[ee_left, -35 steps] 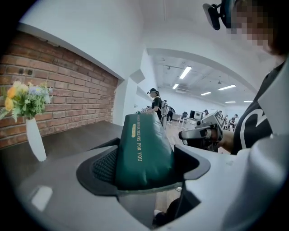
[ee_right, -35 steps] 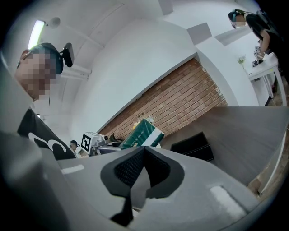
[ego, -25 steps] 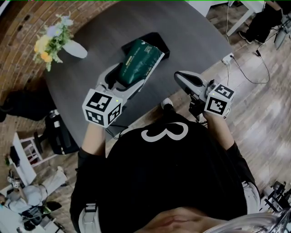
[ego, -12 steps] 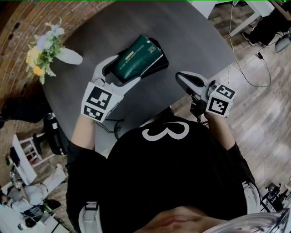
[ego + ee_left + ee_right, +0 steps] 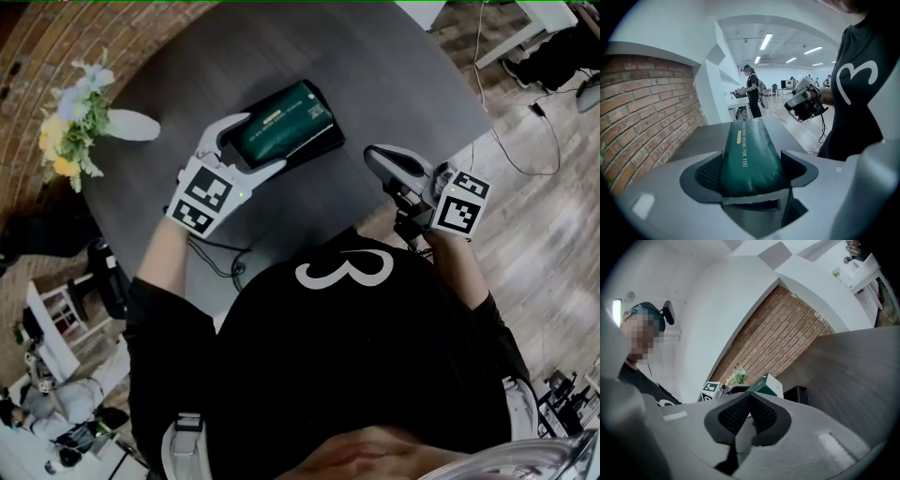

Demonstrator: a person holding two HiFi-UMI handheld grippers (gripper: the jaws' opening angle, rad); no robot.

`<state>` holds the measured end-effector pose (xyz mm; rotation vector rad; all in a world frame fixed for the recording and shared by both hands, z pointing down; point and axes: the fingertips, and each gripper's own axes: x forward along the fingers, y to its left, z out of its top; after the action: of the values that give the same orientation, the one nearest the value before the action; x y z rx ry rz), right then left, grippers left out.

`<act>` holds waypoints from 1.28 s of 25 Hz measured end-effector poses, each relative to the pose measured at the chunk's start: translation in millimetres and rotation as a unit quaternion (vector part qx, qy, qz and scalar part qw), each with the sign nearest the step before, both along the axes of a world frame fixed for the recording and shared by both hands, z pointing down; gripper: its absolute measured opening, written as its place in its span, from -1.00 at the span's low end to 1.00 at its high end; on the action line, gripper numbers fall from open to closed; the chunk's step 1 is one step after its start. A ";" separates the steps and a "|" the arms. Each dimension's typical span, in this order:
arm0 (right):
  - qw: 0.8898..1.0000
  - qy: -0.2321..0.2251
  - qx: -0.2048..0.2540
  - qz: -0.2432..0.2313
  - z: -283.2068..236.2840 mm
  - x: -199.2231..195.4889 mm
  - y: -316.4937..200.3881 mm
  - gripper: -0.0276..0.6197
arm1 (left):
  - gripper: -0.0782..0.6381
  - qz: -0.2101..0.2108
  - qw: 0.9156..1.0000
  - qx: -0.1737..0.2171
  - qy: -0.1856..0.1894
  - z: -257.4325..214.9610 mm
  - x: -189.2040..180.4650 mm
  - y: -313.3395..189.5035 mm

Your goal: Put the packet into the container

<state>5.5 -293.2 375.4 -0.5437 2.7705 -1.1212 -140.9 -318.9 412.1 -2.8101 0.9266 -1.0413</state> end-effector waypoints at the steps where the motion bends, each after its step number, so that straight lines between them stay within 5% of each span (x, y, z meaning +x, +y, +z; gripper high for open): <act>1: 1.000 -0.003 -0.003 0.001 0.9 1.6 -1.9 -0.91 | 0.36 0.003 1.000 -0.005 -0.006 6.3 -0.1 -1.5; 18: 0.999 0.004 -0.033 0.008 24.2 12.2 -29.2 -0.91 | 0.36 0.071 0.993 -0.074 -0.066 83.6 15.6 -16.6; 32: 0.999 0.006 -0.045 0.006 32.4 13.6 -28.6 -0.91 | 0.38 0.055 0.989 -0.128 -0.044 100.9 12.6 -23.6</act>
<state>19.1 -321.8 407.8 -0.5789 2.7330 -1.2500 -128.3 -342.5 513.0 -2.9437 0.6656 -1.3443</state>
